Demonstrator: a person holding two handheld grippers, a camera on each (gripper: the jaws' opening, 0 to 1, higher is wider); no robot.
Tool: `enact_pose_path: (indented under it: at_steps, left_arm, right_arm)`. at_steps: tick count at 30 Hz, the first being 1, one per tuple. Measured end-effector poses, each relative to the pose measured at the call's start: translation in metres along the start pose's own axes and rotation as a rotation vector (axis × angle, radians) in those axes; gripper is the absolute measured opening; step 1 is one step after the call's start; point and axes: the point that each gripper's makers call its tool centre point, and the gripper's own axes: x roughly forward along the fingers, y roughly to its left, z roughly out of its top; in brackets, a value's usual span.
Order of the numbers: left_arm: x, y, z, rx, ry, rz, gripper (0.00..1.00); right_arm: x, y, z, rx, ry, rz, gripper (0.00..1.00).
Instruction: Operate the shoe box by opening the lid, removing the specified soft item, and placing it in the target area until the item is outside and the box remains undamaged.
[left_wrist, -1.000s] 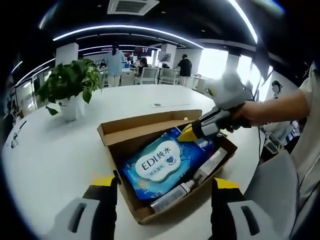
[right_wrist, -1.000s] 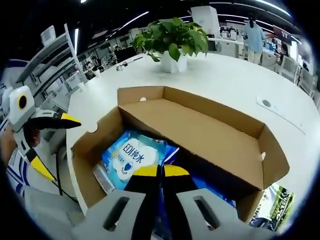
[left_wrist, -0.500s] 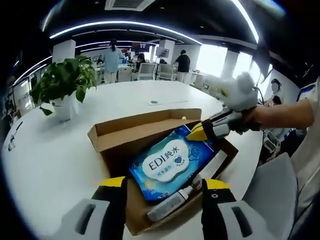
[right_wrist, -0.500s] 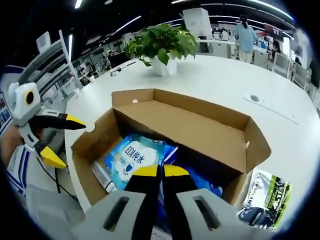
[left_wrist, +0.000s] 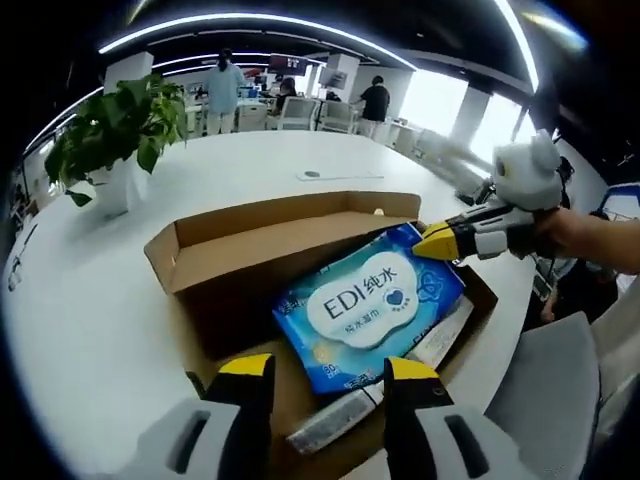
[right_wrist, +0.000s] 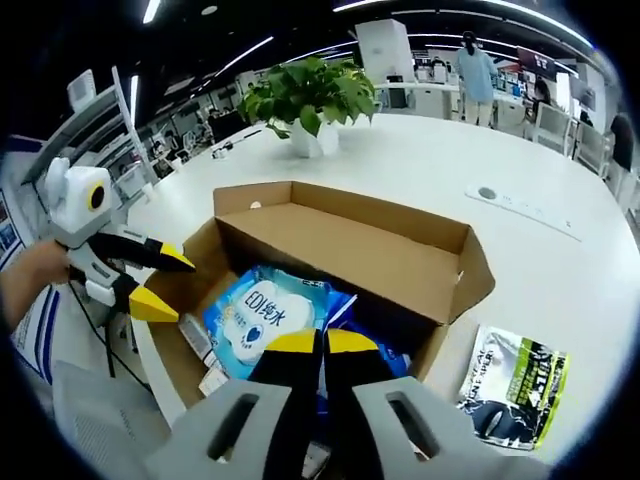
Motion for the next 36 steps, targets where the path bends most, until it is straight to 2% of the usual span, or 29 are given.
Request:
enact_pose_path:
  at_steps: [7,17,22,28,36]
  left_arm:
    - [0.015,-0.002,-0.005,-0.045,0.043,-0.031,0.36]
    - [0.036,-0.005,-0.013,-0.148,0.103,-0.077,0.25]
    - [0.043,-0.008,-0.021,-0.178,0.137,-0.096,0.23]
    - [0.044,-0.011,-0.02,-0.248,0.122,-0.118,0.21]
    - [0.042,-0.012,-0.018,-0.28,0.112,-0.112,0.08]
  right_arm:
    - [-0.006,-0.008,-0.004,0.011,-0.002,-0.015,0.0]
    - [-0.007,-0.01,-0.006,-0.031,0.001,-0.023,0.0]
    - [-0.008,-0.01,-0.008,-0.046,0.006,-0.022,0.0]
    - [-0.008,-0.01,-0.009,-0.053,0.007,-0.023,0.0]
    - [-0.009,-0.009,-0.009,-0.032,0.0,-0.025,0.0]
